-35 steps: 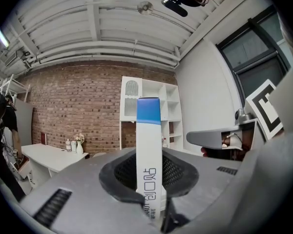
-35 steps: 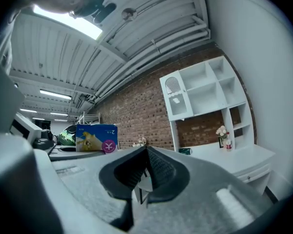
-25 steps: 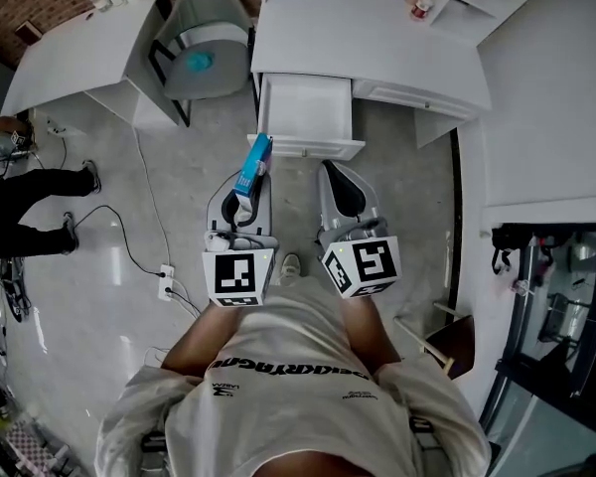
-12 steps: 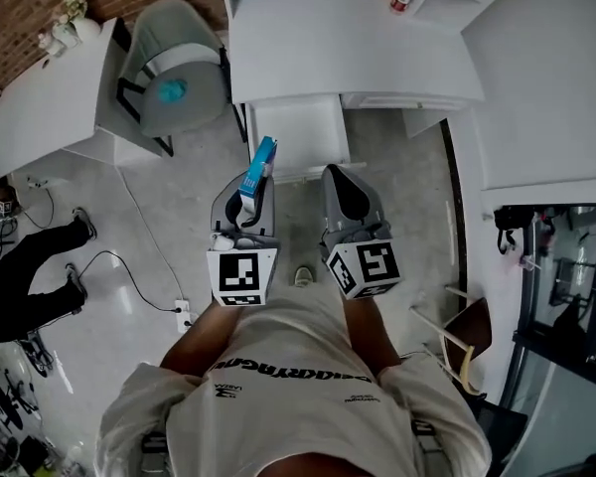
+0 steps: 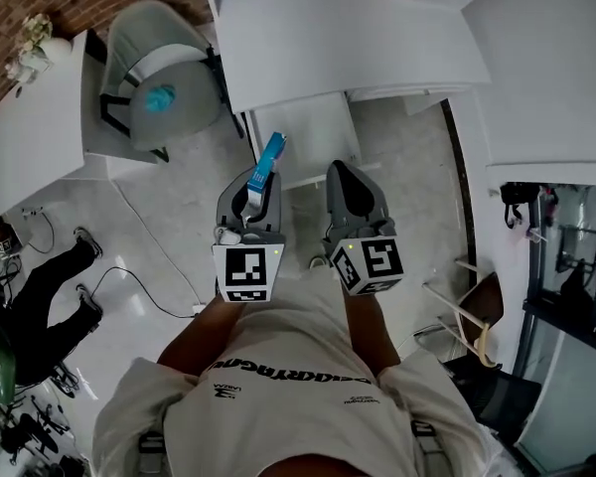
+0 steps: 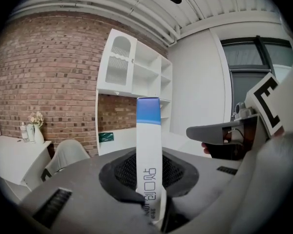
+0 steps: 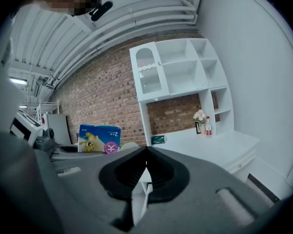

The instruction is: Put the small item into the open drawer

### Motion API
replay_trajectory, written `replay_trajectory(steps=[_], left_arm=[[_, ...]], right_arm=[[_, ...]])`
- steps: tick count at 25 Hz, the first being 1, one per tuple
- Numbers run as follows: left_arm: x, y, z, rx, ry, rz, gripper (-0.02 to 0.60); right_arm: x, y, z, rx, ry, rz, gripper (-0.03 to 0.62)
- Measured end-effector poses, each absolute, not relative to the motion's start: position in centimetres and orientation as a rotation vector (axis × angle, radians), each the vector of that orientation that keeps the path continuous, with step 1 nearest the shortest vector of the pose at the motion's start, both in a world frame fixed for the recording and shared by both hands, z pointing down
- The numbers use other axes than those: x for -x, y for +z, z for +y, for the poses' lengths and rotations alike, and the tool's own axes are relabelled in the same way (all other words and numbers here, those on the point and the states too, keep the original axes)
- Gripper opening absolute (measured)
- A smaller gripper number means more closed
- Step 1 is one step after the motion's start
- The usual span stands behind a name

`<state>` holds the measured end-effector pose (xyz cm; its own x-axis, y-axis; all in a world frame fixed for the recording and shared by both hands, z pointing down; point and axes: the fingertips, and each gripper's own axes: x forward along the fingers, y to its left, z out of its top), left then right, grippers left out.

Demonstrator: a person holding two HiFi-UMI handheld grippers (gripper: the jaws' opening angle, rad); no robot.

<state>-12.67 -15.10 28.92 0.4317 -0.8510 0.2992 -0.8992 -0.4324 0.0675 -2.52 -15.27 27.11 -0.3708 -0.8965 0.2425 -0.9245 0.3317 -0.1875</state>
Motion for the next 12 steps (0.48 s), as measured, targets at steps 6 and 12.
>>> replay_trajectory(steps=[6,12], left_arm=[[14.0,31.8,-18.3,-2.471,0.392,-1.469,0.063],[13.5,35.2,-19.7,-2.439,0.481,-1.425,0.063]], right_arm=[[3.9,29.3,-17.6,-1.739,0.476,-2.429,-0.002],[3.6,32.0,-19.0,-1.729,0.514,-2.369,-0.002]])
